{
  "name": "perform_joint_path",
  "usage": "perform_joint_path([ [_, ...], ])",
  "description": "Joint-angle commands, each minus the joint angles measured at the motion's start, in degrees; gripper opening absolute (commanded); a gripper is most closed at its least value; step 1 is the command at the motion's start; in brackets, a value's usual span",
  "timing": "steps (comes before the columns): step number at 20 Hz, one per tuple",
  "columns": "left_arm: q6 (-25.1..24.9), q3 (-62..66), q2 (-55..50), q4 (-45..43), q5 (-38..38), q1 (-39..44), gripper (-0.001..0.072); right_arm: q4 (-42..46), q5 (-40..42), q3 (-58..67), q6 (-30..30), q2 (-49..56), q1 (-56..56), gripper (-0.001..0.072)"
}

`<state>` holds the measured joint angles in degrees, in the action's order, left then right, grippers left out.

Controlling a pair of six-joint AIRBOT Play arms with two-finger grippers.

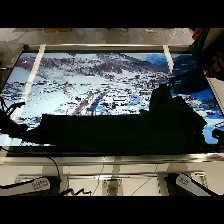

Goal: Fold the clothes and pants, and hang the long-sleeved shirts on hangers.

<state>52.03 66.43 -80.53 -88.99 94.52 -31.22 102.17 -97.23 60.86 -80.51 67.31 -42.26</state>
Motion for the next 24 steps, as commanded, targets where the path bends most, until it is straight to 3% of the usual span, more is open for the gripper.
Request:
perform_joint_path([
  [1,-0.44,-3.74,0.00,-4.00,0.70,0.00,0.0040,1.70,-0.66,-5.53,0.72,-0.02,-0.02,0.0031],
  [7,-0.44,-7.28,-0.02,-6.80,-0.04,-0.07,0.0044,2.19,-0.15,-8.66,4.81,0.00,-0.02,0.0033],
  [8,-0.42,-7.56,-0.02,-6.78,-0.52,-0.07,0.0136,2.19,0.33,-8.66,4.81,0.00,-0.02,0.0040],
  [9,-0.37,-7.78,-0.02,-6.80,-0.90,-0.07,0.0416,2.16,1.20,-8.66,4.79,0.00,-0.02,0.0146],
  [10,-0.07,-7.85,-0.02,-6.84,-1.29,-0.07,0.0654,2.12,1.53,-8.66,4.76,0.00,-0.02,0.0410],
  [11,1.27,-7.85,-0.02,-6.84,-3.21,-0.07,0.0703,2.12,2.45,-8.66,4.70,0.00,0.00,0.0671],
  [12,2.08,-7.85,-0.02,-6.82,-5.64,-0.07,0.0703,1.84,3.15,-8.63,4.68,0.00,0.00,0.0707],
  [15,6.25,-7.43,0.00,-6.58,-10.01,1.01,0.0701,1.18,6.51,-8.22,4.59,0.00,0.02,0.0706],
  [19,8.00,-3.06,0.00,-3.10,-15.63,6.47,0.0701,-11.08,15.96,-3.76,4.61,0.00,1.51,0.0690],
  [23,8.02,2.82,0.00,2.80,-23.12,16.13,0.0701,-17.62,29.79,1.99,4.57,0.00,15.72,0.0689],
  [24,8.04,3.63,0.00,3.19,-25.44,18.97,0.0701,-17.55,36.11,2.82,1.60,0.02,20.98,0.0688],
])
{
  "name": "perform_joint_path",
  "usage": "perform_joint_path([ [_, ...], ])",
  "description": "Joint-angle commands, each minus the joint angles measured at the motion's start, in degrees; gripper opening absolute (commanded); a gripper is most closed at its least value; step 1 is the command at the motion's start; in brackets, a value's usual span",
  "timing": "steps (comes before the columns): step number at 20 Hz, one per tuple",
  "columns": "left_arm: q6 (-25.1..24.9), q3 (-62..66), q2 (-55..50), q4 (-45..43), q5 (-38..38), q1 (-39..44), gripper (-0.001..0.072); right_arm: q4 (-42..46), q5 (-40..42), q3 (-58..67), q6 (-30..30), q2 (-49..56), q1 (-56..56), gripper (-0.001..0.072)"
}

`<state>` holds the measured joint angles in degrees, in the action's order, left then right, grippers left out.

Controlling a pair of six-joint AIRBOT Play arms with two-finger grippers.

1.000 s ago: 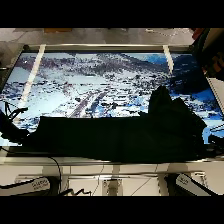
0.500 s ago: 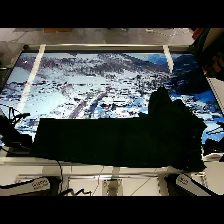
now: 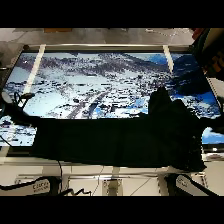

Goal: Fold the clothes and pants, and hang the long-sleeved shirts on hangers.

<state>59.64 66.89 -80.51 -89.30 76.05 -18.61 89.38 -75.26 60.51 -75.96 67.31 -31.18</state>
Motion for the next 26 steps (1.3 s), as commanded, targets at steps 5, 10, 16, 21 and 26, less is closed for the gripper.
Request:
perform_joint_path([
  [5,0.39,3.61,0.00,3.41,-13.00,17.62,0.0701,-0.59,32.96,6.23,-21.31,7.87,28.09,0.0686],
  [10,0.39,3.61,0.20,2.78,-14.60,23.54,0.0700,-0.42,28.68,19.85,-26.08,24.79,32.35,0.0686],
  [16,0.39,3.61,0.20,2.78,-15.72,24.22,0.0700,3.30,18.36,29.75,-32.35,38.73,32.24,0.0588],
  [21,0.42,3.61,0.20,2.84,-18.29,24.30,0.0700,5.05,17.46,32.13,-32.37,40.26,32.46,0.0034],
  [26,0.44,3.61,0.22,3.19,-18.43,24.35,0.0700,4.79,11.06,41.99,-19.06,35.30,35.39,0.0033],
])
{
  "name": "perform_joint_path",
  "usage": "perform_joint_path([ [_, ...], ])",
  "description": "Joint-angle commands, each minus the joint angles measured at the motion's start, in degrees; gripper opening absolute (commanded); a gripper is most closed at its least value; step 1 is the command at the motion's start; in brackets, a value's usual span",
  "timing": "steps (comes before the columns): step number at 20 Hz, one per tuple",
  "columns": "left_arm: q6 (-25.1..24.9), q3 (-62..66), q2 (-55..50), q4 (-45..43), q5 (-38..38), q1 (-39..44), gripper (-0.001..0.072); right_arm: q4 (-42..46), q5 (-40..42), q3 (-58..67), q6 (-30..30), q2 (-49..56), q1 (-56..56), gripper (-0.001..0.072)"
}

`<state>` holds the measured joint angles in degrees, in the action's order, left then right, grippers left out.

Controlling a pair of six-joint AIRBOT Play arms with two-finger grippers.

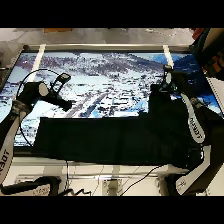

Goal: Fold the clothes and pants, and hang the long-sleeved shirts on hangers.

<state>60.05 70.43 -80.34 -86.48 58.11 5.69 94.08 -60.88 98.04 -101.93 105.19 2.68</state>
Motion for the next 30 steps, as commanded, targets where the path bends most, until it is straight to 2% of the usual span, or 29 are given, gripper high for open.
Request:
perform_joint_path([
  [1,0.02,0.07,0.04,1.70,-0.48,0.04,0.0700,0.02,-2.97,4.92,8.39,-5.27,2.60,0.0033],
  [5,0.00,0.07,0.04,10.75,-0.48,0.04,0.0700,0.02,-4.98,4.87,10.16,-15.26,6.84,0.0033],
  [9,0.02,0.04,0.04,20.02,-0.46,0.04,0.0700,0.96,-17.38,2.38,12.24,-21.77,8.00,0.0033],
  [14,0.04,-0.09,-1.81,44.15,-0.50,1.55,0.0690,1.44,-19.02,-17.64,11.10,-34.27,7.65,0.0033],
  [17,0.83,-0.09,-6.93,57.33,-1.25,7.21,0.0690,1.51,-19.02,-31.76,9.42,-42.91,7.67,0.0033],
  [19,0.81,-0.07,-11.39,64.96,-5.18,12.28,0.0690,1.22,-19.32,-38.38,8.15,-48.39,7.69,0.0033],
  [23,0.37,-0.04,-19.17,80.30,-13.99,20.72,0.0690,-1.11,-23.04,-45.33,9.14,-58.99,7.74,0.0033],
  [26,0.37,0.57,-22.27,92.89,-14.86,23.80,0.0690,-1.55,-28.50,-46.82,10.73,-65.18,7.74,0.0033],
  [30,0.72,2.58,-24.33,96.00,-15.10,26.58,0.0690,-4.81,-30.27,-46.80,11.78,-69.57,7.72,0.0033],
])
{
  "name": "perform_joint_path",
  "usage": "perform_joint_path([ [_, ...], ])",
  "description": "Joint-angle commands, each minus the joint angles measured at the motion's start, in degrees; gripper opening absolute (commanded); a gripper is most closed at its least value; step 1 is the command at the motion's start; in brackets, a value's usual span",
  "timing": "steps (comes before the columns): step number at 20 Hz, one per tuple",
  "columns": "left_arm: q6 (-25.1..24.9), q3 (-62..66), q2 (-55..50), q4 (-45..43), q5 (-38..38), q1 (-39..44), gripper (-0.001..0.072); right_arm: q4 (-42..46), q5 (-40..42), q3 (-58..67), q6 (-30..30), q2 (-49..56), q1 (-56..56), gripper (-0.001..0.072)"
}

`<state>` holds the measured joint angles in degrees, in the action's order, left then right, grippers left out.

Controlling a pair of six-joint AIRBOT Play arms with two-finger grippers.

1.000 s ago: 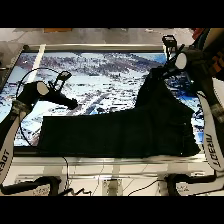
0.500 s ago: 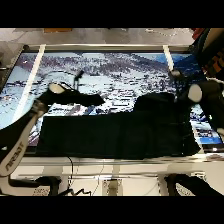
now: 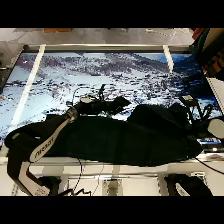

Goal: Fold the clothes and pants, and hang the long-sleeved shirts on hangers.

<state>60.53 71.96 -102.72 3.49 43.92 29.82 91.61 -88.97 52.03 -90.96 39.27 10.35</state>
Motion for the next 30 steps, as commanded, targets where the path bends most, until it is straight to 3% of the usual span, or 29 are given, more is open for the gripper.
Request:
perform_joint_path([
  [1,0.83,1.27,-2.34,6.25,-1.31,3.08,0.0690,-3.30,-2.23,-0.79,0.81,-4.31,0.07,0.0033],
  [5,2.49,1.64,-3.76,5.25,-2.34,4.61,0.0690,-4.79,-3.06,-0.79,0.85,-5.44,0.04,0.0033],
  [7,2.49,1.64,-4.35,0.70,-2.32,4.50,0.0690,-4.72,-2.95,-0.79,0.90,-5.44,0.04,0.0033],
  [13,1.01,7.69,-4.37,-32.06,0.92,-0.13,0.0690,-4.70,-2.21,-0.79,1.79,-5.44,0.04,0.0033],
  [16,1.49,11.26,-4.46,-44.28,2.82,-0.55,0.0617,-4.74,-0.87,-0.79,1.77,-5.44,0.04,0.0033],
  [23,1.60,11.39,-6.84,-43.93,5.11,4.72,0.0617,-4.76,0.04,-0.79,1.77,-5.44,0.04,0.0033],
  [27,1.60,11.39,-7.78,-45.07,0.92,8.31,0.0615,-4.76,0.07,-0.79,1.77,-5.44,0.04,0.0033],
  [28,1.60,11.39,-7.96,-45.07,-0.66,8.92,0.0599,-4.74,0.07,-0.79,1.77,-5.44,0.04,0.0034],
  [29,1.60,11.39,-7.98,-45.07,-2.43,9.40,0.0478,-4.74,0.07,-0.79,1.77,-5.44,0.04,0.0033],
  [30,1.64,11.45,-7.93,-45.03,-3.54,9.49,0.0286,-4.74,0.07,-0.79,1.77,-5.44,0.04,0.0033],
])
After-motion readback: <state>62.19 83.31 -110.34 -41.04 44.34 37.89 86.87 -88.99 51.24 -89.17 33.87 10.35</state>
